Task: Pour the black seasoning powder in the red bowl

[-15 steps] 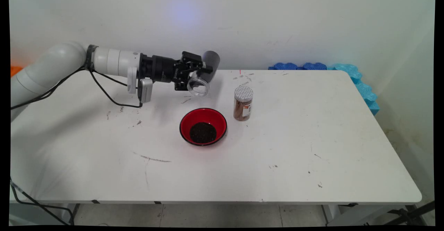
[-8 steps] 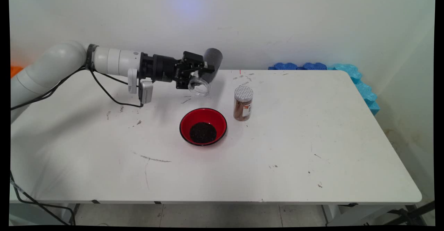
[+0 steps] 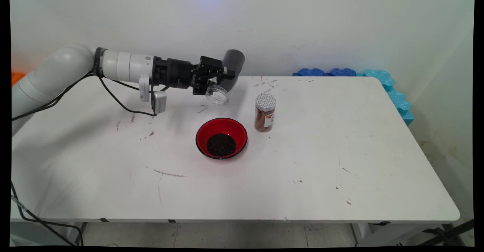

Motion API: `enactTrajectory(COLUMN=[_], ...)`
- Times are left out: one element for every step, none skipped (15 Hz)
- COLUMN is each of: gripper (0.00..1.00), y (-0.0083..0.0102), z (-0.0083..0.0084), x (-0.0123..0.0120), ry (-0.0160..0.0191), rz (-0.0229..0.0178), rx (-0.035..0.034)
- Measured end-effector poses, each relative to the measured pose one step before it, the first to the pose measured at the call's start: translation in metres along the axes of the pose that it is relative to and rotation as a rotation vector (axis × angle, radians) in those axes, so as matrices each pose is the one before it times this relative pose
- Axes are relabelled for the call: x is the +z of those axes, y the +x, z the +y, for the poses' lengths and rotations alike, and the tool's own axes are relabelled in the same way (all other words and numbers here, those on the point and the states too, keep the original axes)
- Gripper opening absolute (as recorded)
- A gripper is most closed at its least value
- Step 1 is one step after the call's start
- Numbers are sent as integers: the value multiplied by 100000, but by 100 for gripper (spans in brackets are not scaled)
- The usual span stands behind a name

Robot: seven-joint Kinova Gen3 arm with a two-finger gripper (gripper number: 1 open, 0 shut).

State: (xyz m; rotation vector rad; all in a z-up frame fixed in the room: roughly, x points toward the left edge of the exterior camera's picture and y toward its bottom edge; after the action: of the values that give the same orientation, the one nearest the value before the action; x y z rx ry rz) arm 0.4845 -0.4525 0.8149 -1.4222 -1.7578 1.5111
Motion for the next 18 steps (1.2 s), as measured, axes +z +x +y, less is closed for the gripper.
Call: enactTrajectory(gripper=[0,0,0,0,0,0,0,0,0,0,0,0,0,0,0,0,0,0], y=[36,25,16,34,20,20,15,9,4,9,2,5,6,0,-3,-4,-5,-8], z=[-50,-44,-28,-45,-39,-47,-38,-39,-33,-27,-33,-20,-13,-17,-15,-14,-15,-12], x=[-15,-13,-13,-21,-22,-24,-23,-26,-23,-16,-13,-15,-13,-6,-3,-1,6,9], ry=[196,187,126,189,157,174,140,137,112,84,71,20,-2,-1,-24,-24,-15,-35], rz=[45,44,22,66,31,28,6,-15,-27,-19,-19,-27,-20,-12,-36,-47,-30,-28], rx=[1252,1114,767,1293,1047,1238,1044,1192,1108,923,1050,1091,935,1075,1083,824,705,755])
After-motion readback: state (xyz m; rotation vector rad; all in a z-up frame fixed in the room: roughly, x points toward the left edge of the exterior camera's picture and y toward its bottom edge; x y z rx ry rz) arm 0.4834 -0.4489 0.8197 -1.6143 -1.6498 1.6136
